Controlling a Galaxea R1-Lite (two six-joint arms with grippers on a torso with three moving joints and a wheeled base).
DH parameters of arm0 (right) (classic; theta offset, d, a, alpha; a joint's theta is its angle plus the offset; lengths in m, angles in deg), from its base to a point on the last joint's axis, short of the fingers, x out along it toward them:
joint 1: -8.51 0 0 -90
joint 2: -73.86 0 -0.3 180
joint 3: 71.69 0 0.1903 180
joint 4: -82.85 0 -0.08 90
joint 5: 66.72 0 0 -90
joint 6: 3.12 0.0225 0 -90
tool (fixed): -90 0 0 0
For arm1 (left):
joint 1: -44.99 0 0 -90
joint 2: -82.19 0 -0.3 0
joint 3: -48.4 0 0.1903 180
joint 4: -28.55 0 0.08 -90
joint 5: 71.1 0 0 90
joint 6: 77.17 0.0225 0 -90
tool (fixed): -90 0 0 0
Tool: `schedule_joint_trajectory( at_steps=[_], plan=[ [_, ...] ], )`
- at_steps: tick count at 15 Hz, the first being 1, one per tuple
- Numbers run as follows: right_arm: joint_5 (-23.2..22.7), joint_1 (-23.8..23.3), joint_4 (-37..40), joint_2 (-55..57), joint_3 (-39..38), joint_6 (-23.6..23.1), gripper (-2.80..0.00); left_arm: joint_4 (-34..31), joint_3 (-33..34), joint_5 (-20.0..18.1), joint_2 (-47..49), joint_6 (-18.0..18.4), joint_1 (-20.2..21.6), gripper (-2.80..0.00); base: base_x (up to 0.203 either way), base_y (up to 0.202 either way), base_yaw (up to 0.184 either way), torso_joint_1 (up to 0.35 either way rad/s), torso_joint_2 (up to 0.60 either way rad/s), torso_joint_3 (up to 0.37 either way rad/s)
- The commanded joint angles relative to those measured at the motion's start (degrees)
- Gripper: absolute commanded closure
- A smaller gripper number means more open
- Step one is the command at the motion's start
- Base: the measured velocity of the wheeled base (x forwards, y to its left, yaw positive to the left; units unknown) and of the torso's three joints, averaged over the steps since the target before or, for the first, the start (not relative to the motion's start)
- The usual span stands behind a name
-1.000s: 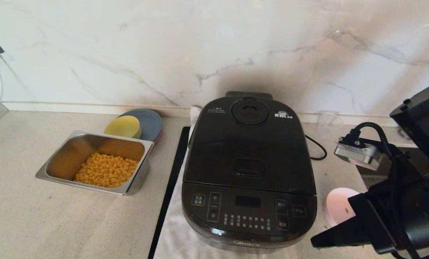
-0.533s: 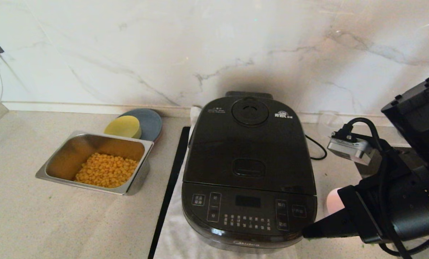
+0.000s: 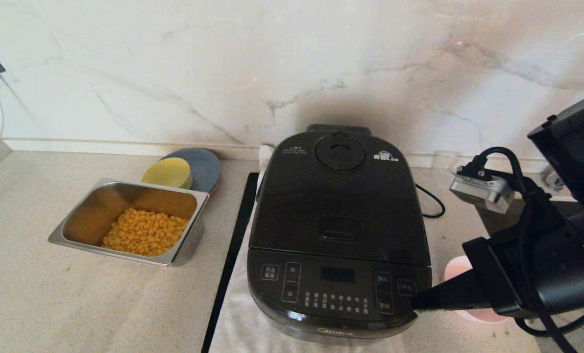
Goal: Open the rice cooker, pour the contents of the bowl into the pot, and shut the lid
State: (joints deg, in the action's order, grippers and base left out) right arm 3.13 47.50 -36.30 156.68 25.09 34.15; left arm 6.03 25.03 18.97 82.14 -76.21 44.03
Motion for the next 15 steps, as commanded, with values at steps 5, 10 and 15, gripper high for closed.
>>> schedule_joint_trajectory(
  at_steps=[5, 10, 15],
  plan=[
    [-0.15, -0.71, 0.21, 0.99, 1.78, 0.16, 0.0, 0.03, 0.44, 0.01, -0.04, 0.0, 0.0, 0.0, 0.0, 0.0, 0.0, 0.0, 0.0, 0.0],
    [-0.19, -2.06, -1.78, 1.61, 1.87, 0.16, 0.0, 0.03, 0.44, 0.01, -0.04, 0.0, 0.0, 0.0, 0.0, 0.0, 0.0, 0.0, 0.0, 0.0],
    [-0.23, -2.97, -1.89, 2.69, 3.15, 0.16, 0.0, 0.03, 0.44, 0.01, -0.04, 0.0, 0.0, 0.0, 0.0, 0.0, 0.0, 0.0, 0.0, 0.0]
  ],
)
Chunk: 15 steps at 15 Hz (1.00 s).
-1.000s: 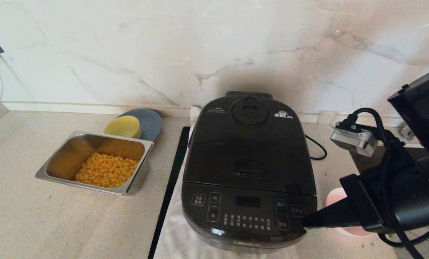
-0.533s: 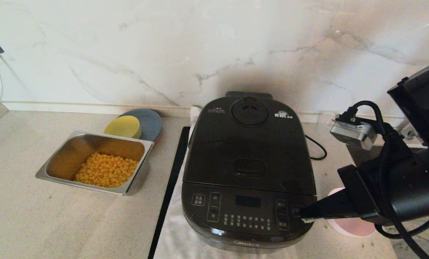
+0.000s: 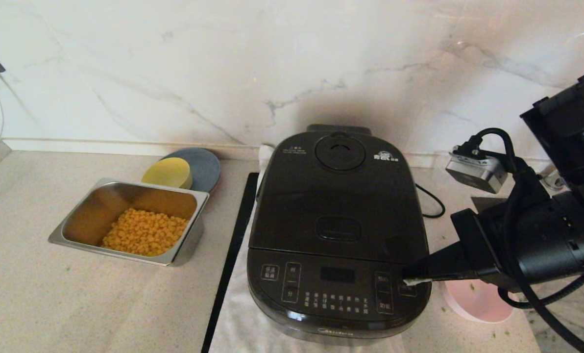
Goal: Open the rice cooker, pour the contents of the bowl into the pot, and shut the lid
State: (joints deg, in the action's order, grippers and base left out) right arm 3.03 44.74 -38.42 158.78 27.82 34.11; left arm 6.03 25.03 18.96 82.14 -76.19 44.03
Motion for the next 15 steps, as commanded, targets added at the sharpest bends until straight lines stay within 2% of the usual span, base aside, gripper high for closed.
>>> schedule_joint_trajectory(
  at_steps=[1, 8, 15],
  plan=[
    [-0.14, -0.72, 0.23, 0.82, 0.65, 0.21, 0.0, 0.03, 0.44, 0.03, -0.04, -0.01, 0.0, 0.0, 0.0, 0.0, 0.0, 0.0, 0.0, 0.0],
    [-1.61, -2.85, -0.03, 1.87, 0.76, 0.12, 0.0, 0.03, 0.44, 0.03, -0.04, -0.01, 0.0, 0.0, 0.0, 0.0, 0.0, 0.0, 0.0, 0.0],
    [-2.16, -3.0, -1.18, 2.27, -0.39, 0.21, 0.0, 0.03, 0.44, 0.03, -0.04, -0.01, 0.0, 0.0, 0.0, 0.0, 0.0, 0.0, 0.0, 0.0]
  ],
)
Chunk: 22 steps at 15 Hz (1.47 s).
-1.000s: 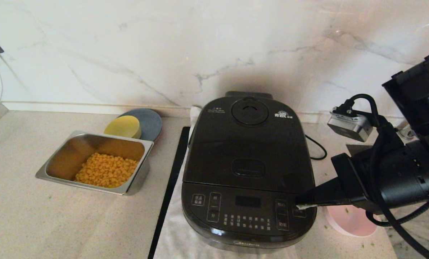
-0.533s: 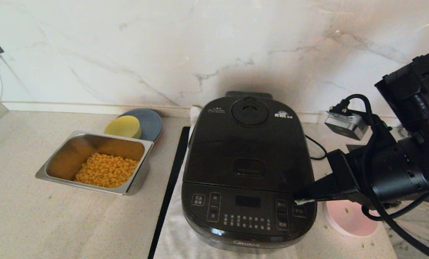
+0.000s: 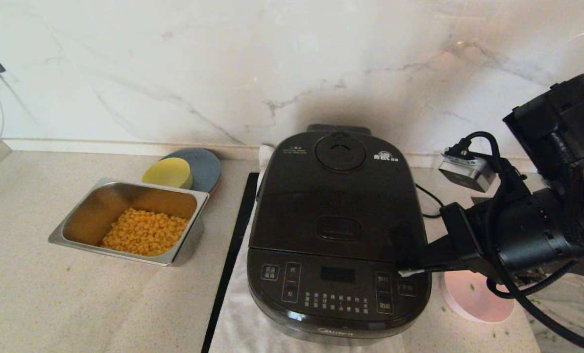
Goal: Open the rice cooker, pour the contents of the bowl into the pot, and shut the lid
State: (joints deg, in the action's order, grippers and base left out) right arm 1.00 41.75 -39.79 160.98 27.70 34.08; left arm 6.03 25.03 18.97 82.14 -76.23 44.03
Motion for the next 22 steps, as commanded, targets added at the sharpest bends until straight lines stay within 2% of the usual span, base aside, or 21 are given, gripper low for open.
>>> schedule_joint_trajectory(
  at_steps=[1, 22],
  plan=[
    [-0.14, -0.01, 0.29, 0.14, -0.35, 0.24, 0.0, 0.03, 0.44, 0.01, -0.04, 0.03, 0.0, 0.0, 0.0, 0.0, 0.0, 0.0, 0.0, 0.0],
    [-0.77, 0.08, 0.04, 0.33, -4.08, 0.15, 0.0, 0.03, 0.44, 0.01, -0.04, 0.03, 0.0, 0.0, 0.0, 0.0, 0.0, 0.0, 0.0, 0.0]
  ],
)
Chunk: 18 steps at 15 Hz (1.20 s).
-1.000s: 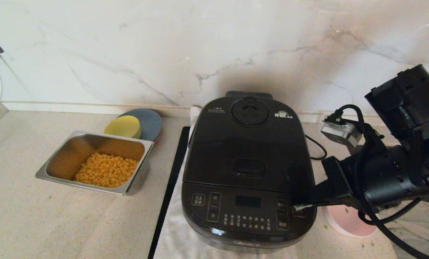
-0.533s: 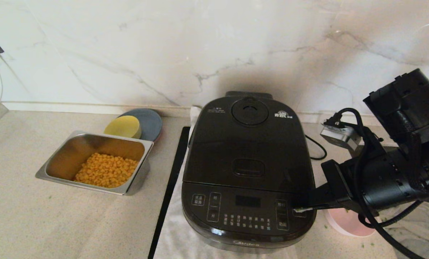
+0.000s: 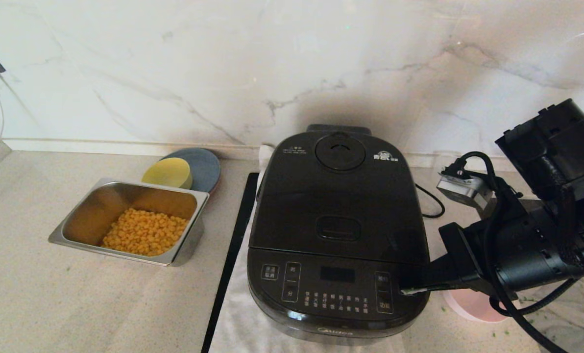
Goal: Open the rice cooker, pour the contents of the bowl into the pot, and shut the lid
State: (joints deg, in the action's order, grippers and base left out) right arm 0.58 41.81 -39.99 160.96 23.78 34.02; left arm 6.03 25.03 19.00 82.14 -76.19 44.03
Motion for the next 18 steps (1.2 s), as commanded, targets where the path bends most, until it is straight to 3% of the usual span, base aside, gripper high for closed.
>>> schedule_joint_trajectory(
  at_steps=[1, 18],
  plan=[
    [-0.84, 0.02, 0.22, 0.35, -0.12, 0.2, 0.0, 0.03, 0.44, -0.01, -0.04, -0.02, 0.0, 0.0, 0.0, 0.0, 0.0, 0.0, 0.0, 0.0],
    [-1.91, -2.39, -3.73, 1.93, -0.48, 0.3, 0.0, 0.03, 0.44, -0.01, -0.04, -0.02, 0.0, 0.0, 0.0, 0.0, 0.0, 0.0, 0.0, 0.0]
  ],
)
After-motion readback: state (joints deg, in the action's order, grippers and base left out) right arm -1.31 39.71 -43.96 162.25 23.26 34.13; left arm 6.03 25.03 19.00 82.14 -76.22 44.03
